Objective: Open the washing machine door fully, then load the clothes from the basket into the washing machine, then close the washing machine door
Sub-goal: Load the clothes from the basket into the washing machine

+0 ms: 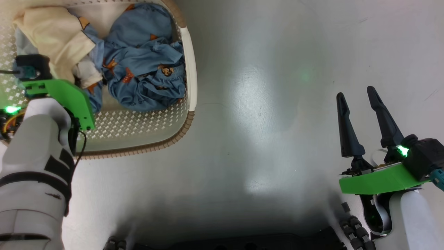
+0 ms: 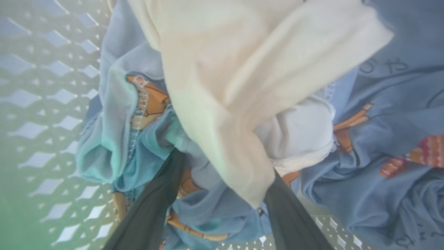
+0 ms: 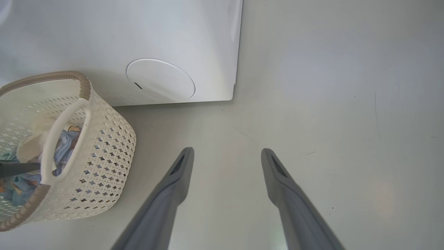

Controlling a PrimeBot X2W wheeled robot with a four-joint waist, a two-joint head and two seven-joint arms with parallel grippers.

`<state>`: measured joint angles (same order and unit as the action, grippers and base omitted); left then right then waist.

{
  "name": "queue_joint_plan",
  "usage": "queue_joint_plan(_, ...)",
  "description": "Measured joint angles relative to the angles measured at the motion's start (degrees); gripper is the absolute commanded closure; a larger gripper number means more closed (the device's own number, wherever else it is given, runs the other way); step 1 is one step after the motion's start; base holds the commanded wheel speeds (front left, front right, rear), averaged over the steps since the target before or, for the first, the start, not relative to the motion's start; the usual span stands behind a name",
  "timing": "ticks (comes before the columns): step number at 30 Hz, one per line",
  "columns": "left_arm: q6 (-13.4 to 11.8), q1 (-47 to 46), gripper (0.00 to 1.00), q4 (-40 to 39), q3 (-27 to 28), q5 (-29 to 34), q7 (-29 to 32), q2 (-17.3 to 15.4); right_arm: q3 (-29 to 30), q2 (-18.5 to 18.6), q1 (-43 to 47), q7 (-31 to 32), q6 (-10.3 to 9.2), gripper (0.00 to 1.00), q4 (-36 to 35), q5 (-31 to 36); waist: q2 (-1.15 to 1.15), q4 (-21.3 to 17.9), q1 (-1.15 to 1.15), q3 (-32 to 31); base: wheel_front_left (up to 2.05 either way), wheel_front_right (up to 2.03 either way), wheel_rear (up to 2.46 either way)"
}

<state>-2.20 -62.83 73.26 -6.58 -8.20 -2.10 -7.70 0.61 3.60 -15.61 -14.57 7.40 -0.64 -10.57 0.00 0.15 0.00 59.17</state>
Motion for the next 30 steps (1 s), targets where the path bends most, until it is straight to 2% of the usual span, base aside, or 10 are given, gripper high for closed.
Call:
queue_joint_plan(1, 0.41, -0.07, 0.32, 0.03, 0.19, -0.41, 0.31, 0.18, 0.0, 0.0, 0.0, -0.11, 0.0, 0.0, -0.01, 0.0, 0.0, -0.01, 0.0, 0.05, 0.0, 0.0, 0.0)
queue_joint_plan(2, 0.53, -0.18, 0.59, 0.25, 0.25, -0.69, 0.29, 0.4, 0.02, 0.0, 0.0, -0.15, 0.0, 0.0, -0.04, 0.0, 0.0, 0.02, 0.0, 0.09, 0.0, 0.0, 0.0)
queue_joint_plan(3, 0.54, -0.3, 0.93, 0.37, 0.35, -0.79, 0.16, 0.65, 0.03, 0.0, 0.0, -0.15, 0.0, 0.0, -0.04, 0.0, 0.0, 0.06, 0.0, 0.11, 0.0, 0.0, 0.0)
queue_joint_plan(4, 0.77, -0.46, 1.0, 0.45, 0.42, -0.91, -0.1, 0.97, 0.03, 0.0, 0.0, -0.15, 0.0, 0.0, -0.04, 0.0, 0.0, 0.11, 0.0, 0.07, 0.0, 0.0, 0.0)
queue_joint_plan(22, 4.0, 4.26, 1.0, 0.43, 1.35, -4.35, -11.23, 2.61, -0.02, 0.05, -0.4, -0.15, 0.0, 0.0, 2.23, 0.0, 0.0, 0.53, 0.0, -7.79, 0.0, 0.0, 0.0)
queue_joint_plan(30, 3.98, 10.84, 1.0, -5.16, 1.52, -4.92, -12.12, 3.2, -0.4, 0.22, -0.64, -0.15, 0.0, 0.0, 4.06, -0.18, 0.0, 0.99, 0.0, -14.02, 0.0, 0.0, 0.0)
